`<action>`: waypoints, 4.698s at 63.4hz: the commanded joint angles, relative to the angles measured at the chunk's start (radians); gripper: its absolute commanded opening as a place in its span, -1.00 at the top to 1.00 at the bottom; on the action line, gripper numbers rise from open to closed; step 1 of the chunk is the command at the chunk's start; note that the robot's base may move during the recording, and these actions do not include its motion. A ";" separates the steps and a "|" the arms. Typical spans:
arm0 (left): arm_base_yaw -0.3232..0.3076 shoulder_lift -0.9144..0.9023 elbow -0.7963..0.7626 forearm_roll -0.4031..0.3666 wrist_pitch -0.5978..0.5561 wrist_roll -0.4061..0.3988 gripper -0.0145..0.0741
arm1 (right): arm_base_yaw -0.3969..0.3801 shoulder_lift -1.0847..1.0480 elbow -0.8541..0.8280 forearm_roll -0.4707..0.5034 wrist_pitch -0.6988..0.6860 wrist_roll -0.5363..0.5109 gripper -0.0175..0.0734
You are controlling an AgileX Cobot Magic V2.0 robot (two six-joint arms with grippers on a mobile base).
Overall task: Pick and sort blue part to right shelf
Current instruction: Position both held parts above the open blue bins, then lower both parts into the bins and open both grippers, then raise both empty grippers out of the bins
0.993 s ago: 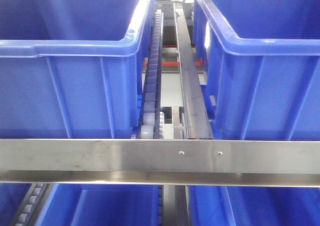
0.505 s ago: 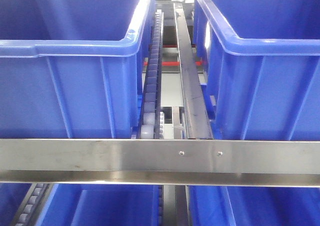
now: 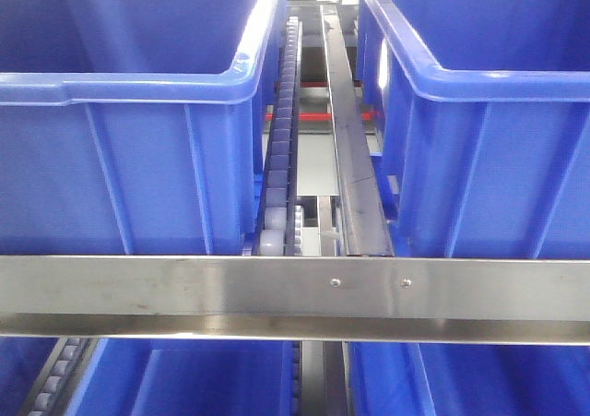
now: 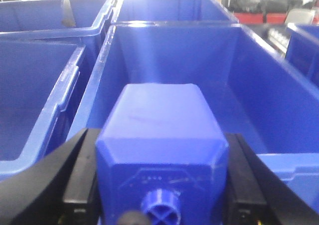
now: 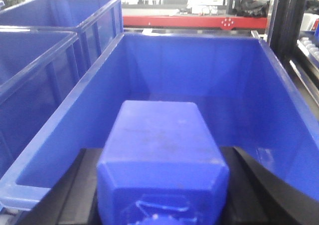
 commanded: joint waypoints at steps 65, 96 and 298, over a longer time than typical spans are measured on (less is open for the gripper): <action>-0.264 0.995 -0.492 0.007 -0.373 0.024 -0.20 | -0.004 0.762 -0.327 -0.026 -0.313 -0.008 -0.12; -0.264 0.995 -0.492 0.009 -0.362 0.024 -0.85 | -0.004 0.762 -0.327 -0.026 -0.291 -0.008 -0.70; -0.076 -0.188 0.194 -0.167 -0.365 0.087 0.39 | -0.083 -0.421 0.364 -0.064 -0.184 -0.008 0.55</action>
